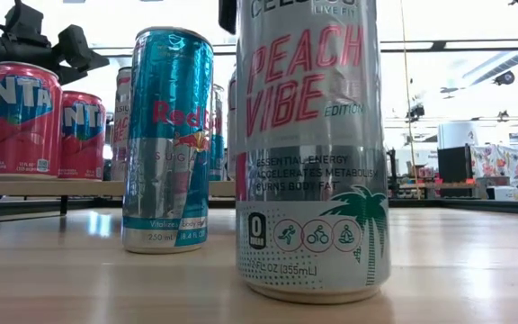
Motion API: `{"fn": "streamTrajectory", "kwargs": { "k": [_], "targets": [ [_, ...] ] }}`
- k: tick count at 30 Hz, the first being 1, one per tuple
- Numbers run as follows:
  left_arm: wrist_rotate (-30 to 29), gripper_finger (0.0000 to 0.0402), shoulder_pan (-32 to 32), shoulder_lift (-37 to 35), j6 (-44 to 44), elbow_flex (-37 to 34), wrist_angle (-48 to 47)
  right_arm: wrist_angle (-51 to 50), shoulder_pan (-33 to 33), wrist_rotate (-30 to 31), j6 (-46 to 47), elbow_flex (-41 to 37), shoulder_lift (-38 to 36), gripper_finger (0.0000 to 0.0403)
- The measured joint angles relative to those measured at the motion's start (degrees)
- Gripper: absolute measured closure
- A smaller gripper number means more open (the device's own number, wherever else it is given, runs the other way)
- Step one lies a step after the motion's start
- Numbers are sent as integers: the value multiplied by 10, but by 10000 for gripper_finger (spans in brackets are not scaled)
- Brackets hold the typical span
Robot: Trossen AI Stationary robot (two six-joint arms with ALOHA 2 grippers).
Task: Place canned beverage on shelf
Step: Move the white pink soda can to the bottom middle of the table
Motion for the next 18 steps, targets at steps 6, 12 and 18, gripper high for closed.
{"fn": "streamTrajectory", "kwargs": {
  "k": [6,12,18],
  "targets": [
    [0,91,0,0,0,0,0,-2,0,17,36,0,0,6],
    [0,91,0,0,0,0,0,-8,1,14,94,0,0,5],
    [0,91,0,0,0,0,0,-42,5,13,91,0,-24,5]
  ]
}}
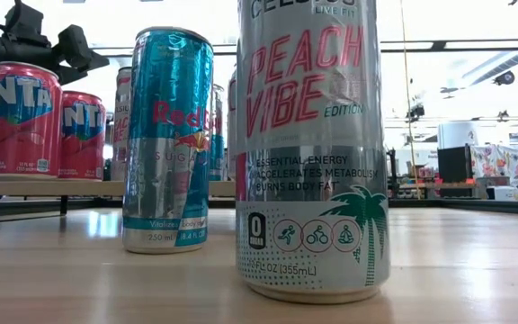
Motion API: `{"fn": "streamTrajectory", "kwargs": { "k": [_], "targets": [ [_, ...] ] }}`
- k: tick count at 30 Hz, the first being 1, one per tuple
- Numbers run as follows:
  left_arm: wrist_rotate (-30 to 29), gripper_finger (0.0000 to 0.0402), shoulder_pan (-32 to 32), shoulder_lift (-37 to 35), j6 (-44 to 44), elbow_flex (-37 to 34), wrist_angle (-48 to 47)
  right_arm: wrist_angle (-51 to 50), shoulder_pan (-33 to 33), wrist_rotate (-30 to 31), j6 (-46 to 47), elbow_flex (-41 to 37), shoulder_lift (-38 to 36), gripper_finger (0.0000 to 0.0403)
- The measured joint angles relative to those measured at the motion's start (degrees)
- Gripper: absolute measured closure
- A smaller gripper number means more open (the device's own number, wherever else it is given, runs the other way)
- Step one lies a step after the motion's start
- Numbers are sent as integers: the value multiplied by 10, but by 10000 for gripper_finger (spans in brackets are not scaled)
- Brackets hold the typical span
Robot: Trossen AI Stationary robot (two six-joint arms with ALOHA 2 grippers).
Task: Place canned beverage on shelf
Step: Move the white pink soda can to the bottom middle of the table, then put the blue soda can on the shelf aligned with the other blue soda can
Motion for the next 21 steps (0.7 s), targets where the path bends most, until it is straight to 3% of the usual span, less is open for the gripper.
{"fn": "streamTrajectory", "kwargs": {
  "k": [12,21],
  "targets": [
    [0,91,0,0,0,0,0,-114,-1,1,19,1,-69,5],
    [0,91,0,0,0,0,0,-145,0,113,34,-4,-143,5]
  ]
}}
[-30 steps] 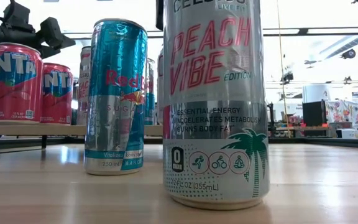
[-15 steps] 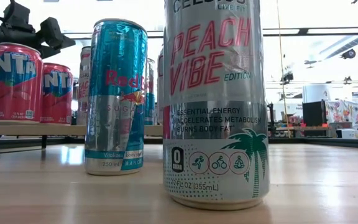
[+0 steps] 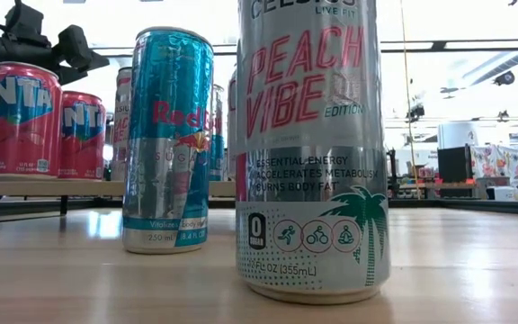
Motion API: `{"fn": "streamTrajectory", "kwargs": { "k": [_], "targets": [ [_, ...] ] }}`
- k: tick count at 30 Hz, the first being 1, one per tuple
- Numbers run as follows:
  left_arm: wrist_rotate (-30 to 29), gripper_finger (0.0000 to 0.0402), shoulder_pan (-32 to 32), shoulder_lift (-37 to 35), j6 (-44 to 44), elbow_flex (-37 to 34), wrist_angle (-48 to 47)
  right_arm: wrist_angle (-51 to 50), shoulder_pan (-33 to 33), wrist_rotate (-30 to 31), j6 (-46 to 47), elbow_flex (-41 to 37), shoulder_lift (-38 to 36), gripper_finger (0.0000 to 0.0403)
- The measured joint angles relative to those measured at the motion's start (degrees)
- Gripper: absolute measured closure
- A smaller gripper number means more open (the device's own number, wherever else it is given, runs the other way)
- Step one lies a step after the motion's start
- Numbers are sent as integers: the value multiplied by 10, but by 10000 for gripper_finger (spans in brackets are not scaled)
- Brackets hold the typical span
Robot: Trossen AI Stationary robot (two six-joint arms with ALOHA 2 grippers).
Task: Place canned beverage on shelf
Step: Put the blue soda can on the shelf aligned with the other blue soda can
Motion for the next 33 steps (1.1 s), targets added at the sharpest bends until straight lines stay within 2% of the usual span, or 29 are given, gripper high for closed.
{"fn": "streamTrajectory", "kwargs": {
  "k": [3,6,13,19,23,28,33],
  "targets": [
    [0,91,0,0,0,0,0,16,4,71,29,-20,-23,5],
    [0,91,0,0,0,0,0,62,8,115,57,-77,-68,5],
    [0,91,0,0,0,0,0,261,10,171,39,-334,-198,5],
    [0,91,0,0,0,0,0,442,-1,209,-1,-559,-316,5],
    [0,91,0,0,0,0,0,549,-20,238,-3,-674,-393,5],
    [0,91,0,0,0,0,0,638,-54,238,-25,-778,-470,5],
    [0,91,0,0,0,0,0,697,-88,237,-74,-850,-537,5]
  ]
}}
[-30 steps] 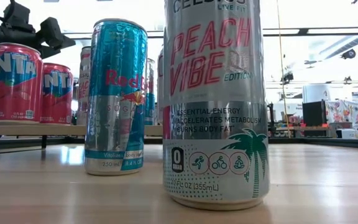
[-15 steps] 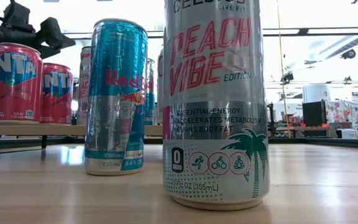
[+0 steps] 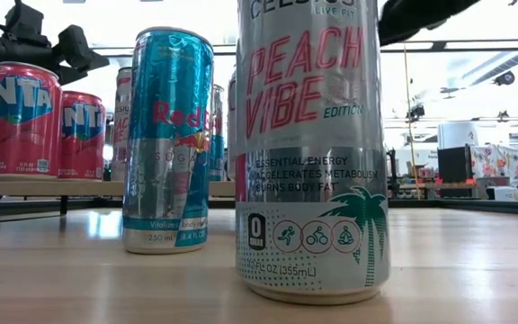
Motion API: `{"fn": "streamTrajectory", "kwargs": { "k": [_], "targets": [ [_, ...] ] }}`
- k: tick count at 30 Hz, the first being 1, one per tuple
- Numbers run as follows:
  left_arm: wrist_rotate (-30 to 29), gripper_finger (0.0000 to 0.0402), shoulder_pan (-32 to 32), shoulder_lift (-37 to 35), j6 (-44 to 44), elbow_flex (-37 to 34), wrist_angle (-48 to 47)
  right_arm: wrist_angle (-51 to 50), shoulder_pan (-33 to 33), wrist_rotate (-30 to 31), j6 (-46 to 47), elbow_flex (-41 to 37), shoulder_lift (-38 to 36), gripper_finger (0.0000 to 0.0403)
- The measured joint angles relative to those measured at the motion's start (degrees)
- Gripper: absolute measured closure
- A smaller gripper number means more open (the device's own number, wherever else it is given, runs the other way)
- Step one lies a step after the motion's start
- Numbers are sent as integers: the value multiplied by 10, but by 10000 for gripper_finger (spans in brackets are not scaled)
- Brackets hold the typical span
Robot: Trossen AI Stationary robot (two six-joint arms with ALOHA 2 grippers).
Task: Place canned beverage on shelf
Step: Put the blue soda can on the shelf aligned with the other blue soda can
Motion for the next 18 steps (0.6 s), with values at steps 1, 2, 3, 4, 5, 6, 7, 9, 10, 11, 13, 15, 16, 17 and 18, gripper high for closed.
{"fn": "streamTrajectory", "kwargs": {
  "k": [1,2,3,4,5,6,7,9,10,11,13,15,16,17,18],
  "targets": [
    [0,91,0,0,0,0,0,5,-7,0,-7,-11,-12,5],
    [0,91,0,0,0,0,0,10,-14,-1,-11,-22,-23,5],
    [0,91,0,0,0,0,0,15,-21,-1,-16,-31,-35,5],
    [0,91,0,0,0,0,0,21,-29,-1,-17,-40,-47,5],
    [0,91,0,0,0,0,0,23,-36,-3,-17,-48,-60,5],
    [0,91,0,0,0,0,0,23,-43,-4,-16,-55,-71,5],
    [0,91,0,0,0,0,0,23,-50,-5,-16,-61,-82,5],
    [0,91,0,0,0,0,0,23,-63,-10,-17,-74,-105,5],
    [0,91,0,0,0,0,0,22,-69,-14,-16,-81,-118,5],
    [0,91,0,0,0,0,0,23,-76,-21,-16,-88,-129,5],
    [0,91,0,0,0,0,0,23,-88,-34,-17,-103,-151,5],
    [0,91,0,0,0,0,0,23,-98,-41,-16,-119,-171,5],
    [0,91,0,0,0,0,0,23,-102,-41,-16,-128,-181,5],
    [0,91,0,0,0,0,0,23,-105,-42,-16,-136,-190,5],
    [0,91,0,0,0,0,0,23,-108,-42,-16,-143,-198,5]
  ]
}}
